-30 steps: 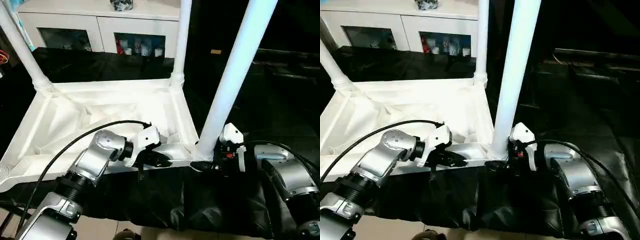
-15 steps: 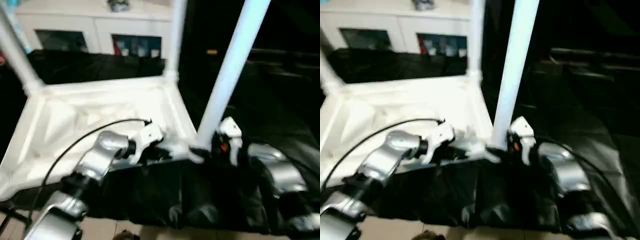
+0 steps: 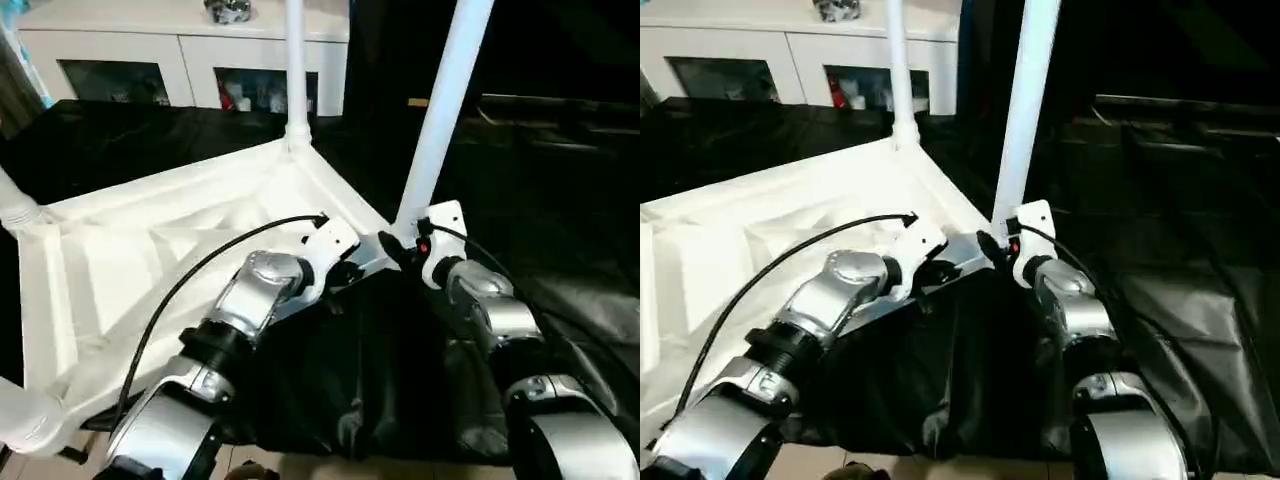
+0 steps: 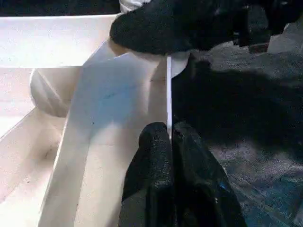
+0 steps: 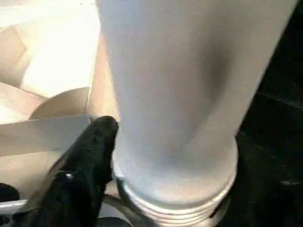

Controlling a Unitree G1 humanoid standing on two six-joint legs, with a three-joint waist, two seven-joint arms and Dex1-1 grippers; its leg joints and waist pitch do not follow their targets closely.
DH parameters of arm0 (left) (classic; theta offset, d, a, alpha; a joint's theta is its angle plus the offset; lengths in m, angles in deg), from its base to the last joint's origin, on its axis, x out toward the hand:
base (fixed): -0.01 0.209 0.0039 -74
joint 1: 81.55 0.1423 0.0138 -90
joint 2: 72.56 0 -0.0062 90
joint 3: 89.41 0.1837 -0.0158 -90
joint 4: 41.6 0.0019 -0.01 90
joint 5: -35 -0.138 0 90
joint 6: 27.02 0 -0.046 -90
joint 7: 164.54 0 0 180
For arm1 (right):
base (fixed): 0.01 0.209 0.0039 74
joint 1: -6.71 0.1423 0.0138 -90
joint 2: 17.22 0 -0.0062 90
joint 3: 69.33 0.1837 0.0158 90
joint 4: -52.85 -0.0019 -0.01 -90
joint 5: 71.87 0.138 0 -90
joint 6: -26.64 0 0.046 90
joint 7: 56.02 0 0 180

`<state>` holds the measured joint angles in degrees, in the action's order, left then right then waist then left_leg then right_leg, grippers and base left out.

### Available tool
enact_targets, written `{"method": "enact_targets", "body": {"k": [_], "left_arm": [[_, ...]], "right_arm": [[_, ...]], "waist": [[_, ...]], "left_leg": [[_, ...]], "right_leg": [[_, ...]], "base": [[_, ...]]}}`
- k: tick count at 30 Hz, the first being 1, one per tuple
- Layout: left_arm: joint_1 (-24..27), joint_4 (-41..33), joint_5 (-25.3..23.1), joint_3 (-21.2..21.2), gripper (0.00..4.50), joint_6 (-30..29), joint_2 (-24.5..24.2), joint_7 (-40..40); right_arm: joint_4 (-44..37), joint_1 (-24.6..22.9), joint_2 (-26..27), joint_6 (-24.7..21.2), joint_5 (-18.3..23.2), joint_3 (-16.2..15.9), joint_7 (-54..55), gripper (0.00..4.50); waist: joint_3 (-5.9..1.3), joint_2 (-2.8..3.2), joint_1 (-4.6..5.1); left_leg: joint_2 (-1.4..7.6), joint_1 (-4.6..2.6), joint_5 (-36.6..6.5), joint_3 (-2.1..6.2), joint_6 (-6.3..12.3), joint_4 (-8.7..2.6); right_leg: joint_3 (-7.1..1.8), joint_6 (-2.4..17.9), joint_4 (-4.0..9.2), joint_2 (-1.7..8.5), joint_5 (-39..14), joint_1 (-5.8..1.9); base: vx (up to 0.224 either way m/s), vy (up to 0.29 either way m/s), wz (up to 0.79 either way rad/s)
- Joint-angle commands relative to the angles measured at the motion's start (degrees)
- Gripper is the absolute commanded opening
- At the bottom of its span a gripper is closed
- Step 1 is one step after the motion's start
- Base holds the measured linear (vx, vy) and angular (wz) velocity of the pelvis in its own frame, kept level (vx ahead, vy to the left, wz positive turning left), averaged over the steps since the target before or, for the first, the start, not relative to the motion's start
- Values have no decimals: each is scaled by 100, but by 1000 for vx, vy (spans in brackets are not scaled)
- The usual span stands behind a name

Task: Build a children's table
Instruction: Rotate leg to tighten

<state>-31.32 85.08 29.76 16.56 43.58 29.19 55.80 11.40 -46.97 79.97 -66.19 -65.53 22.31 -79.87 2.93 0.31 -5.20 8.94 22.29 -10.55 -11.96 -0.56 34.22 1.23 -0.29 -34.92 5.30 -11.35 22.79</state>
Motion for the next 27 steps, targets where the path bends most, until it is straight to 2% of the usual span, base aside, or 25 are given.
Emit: {"method": "enact_targets", "body": {"k": [1,5,7,10,12,17,21,25,27], "left_arm": [[-45,-113,112,21,0,213,206,-5],[-14,-85,159,20,0,287,197,86],[-6,-95,169,19,0,299,186,109],[48,-163,182,20,0,324,108,205],[79,-201,189,20,0,334,60,265],[232,-449,261,64,0,414,-220,703],[326,-600,314,113,0,525,-391,1025],[472,-892,423,175,0,612,-595,1484],[512,-975,447,200,0,619,-663,1614]], "right_arm": [[116,-37,222,-47,5,-183,-222,375],[306,17,87,338,-43,-112,-238,410],[312,16,44,394,-45,-99,-251,432],[186,-41,-126,492,-12,-34,-451,447],[88,-86,-212,490,-2,-14,-542,447],[-287,-315,-610,546,23,-121,-1255,447],[-578,-511,-839,452,72,-260,-1850,447],[-977,-727,-1068,304,257,-290,-2460,447],[-1156,-826,-1161,241,310,-352,-2732,447]], "waist": [[-378,-88,-6],[-360,-80,3],[-367,-84,7],[-377,-81,2],[-380,-88,-10],[-373,-93,-28],[-350,-91,-14],[-344,-80,-21],[-349,-68,-31]], "left_leg": [[394,-133,-770,193,464,-403],[408,-142,-1058,199,348,-430],[406,-145,-1039,198,327,-428],[402,-140,-926,193,403,-413],[401,-125,-811,190,496,-397],[404,-120,-801,188,583,-388],[419,-120,-1086,202,521,-416],[436,-125,-1139,210,470,-436],[442,-131,-1093,204,483,-435]], "right_leg": [[-143,1513,364,359,-328,-218],[-150,1470,411,371,-745,-206],[-148,1466,401,359,-690,-211],[-148,1500,378,355,-465,-215],[-146,1537,361,358,-292,-227],[-140,1540,366,354,-327,-228],[-143,1483,411,362,-727,-220],[-149,1474,415,362,-825,-209],[-146,1500,393,348,-706,-200]], "base": [[0,0,0],[0,0,0],[0,0,0],[0,0,0],[0,0,0],[0,0,0],[0,0,0],[0,0,0],[0,0,0]]}}
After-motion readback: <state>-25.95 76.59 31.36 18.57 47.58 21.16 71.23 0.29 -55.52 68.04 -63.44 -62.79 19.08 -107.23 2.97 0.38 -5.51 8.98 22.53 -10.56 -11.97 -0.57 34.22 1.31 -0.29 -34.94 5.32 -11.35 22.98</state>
